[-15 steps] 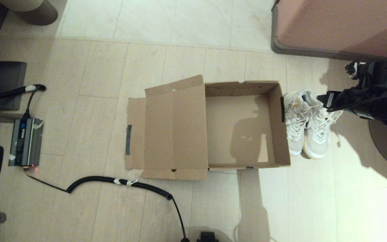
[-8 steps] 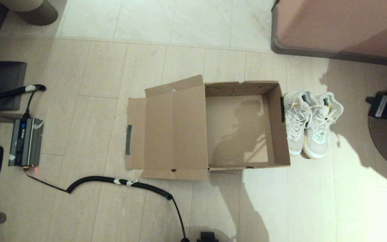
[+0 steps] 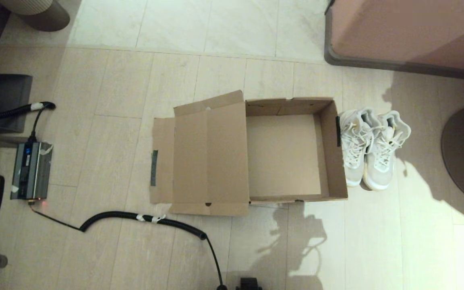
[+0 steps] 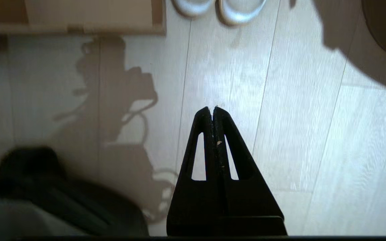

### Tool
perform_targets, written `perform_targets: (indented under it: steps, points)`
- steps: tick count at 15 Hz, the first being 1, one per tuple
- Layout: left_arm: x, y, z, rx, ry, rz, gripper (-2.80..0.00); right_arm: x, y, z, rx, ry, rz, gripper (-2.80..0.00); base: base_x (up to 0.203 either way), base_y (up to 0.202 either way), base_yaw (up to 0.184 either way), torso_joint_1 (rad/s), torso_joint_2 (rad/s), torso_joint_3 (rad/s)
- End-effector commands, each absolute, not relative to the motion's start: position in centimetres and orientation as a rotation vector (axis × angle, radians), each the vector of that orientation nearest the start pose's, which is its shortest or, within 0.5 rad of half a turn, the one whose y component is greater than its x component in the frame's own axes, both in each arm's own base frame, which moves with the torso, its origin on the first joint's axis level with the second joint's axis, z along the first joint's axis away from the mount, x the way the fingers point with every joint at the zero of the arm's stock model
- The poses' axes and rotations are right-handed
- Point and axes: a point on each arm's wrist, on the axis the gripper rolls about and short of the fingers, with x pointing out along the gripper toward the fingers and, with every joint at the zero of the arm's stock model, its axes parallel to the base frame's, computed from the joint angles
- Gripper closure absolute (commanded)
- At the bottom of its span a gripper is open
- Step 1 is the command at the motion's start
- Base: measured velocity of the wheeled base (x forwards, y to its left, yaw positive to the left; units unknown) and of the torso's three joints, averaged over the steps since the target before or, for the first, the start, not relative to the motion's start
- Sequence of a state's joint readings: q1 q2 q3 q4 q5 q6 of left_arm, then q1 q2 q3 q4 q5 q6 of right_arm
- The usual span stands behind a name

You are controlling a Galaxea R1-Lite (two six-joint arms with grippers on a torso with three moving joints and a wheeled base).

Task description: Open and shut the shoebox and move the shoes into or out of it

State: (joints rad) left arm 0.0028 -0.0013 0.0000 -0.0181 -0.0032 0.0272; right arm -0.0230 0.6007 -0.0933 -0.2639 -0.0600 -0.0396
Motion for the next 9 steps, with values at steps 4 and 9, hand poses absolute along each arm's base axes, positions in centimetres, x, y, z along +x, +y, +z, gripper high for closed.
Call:
perform_targets:
  steps: [4,9]
  points:
    - [-2.2,0.0,7.5,0.014,-0.011,-0.001,0.00,-0.7,0.0,8.3,-0.071,0.214,-0.034,0.00,0.000,0.000,0.000,0.000,0.00,0.000]
    - [-2.2,0.0,7.5,0.008,-0.011,0.000,0.00,-1.5,0.0,7.9,-0.012,0.183,-0.032,0.00,0.000,0.000,0.000,0.000,0.00,0.000]
